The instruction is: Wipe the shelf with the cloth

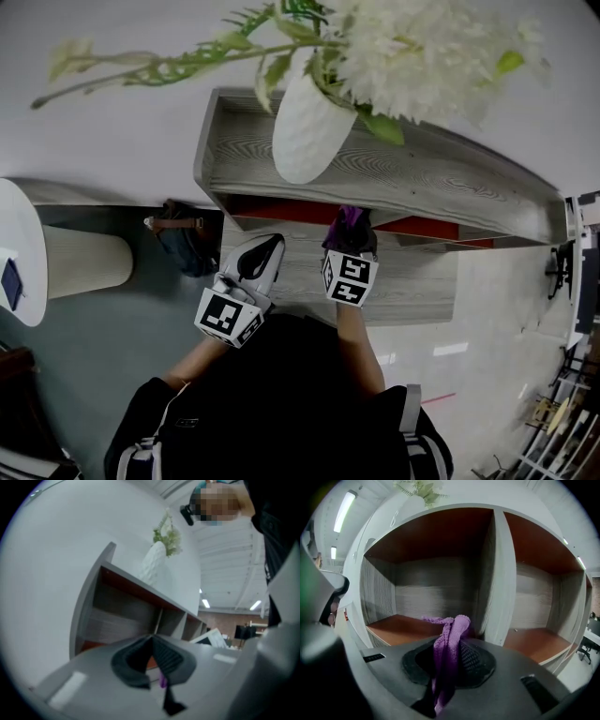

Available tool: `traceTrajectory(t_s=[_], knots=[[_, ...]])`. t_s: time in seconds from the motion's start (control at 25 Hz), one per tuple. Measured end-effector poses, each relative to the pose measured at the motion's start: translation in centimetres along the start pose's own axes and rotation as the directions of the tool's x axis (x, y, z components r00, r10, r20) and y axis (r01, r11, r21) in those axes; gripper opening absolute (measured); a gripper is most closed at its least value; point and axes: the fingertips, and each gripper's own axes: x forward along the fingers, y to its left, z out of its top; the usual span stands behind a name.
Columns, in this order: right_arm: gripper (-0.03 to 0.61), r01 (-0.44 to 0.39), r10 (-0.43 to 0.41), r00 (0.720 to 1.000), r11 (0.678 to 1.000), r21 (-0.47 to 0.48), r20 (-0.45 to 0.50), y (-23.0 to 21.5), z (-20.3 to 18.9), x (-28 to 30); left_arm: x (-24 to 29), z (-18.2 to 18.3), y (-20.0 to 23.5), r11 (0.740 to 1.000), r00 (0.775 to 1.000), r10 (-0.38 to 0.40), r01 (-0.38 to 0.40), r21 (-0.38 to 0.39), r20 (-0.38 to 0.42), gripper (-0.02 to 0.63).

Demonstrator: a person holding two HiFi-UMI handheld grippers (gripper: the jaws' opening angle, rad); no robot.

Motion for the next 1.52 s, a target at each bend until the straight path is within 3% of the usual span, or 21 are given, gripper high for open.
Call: traceTrajectory(t_s=[0.76, 1.16, 1.52], knots=[[0.049, -0.021, 0.015, 0.994, 0.999, -0.049, -0.110, 0.9, -0.2, 1.2, -1.7, 0.4, 1.6, 0.999, 0.998, 0.045, -0.044, -0.021, 0.042, 0.003], [0.049, -0.119, 0.103, 0.984, 0.988, -0.098, -0.147, 5.4, 0.1, 1.9, -4.5, 0.7, 3.0, 0.994, 0.992, 0.108, -0.106, -0.034, 0.069, 0.003], [0.049, -0.208, 0.181, 0.970, 0.964, -0.167, -0.160, 9.9, 0.5, 2.4, -8.5, 0.5, 5.0, 0.977, 0.974, 0.210, -0.206, -0.049, 0.081, 0.003]])
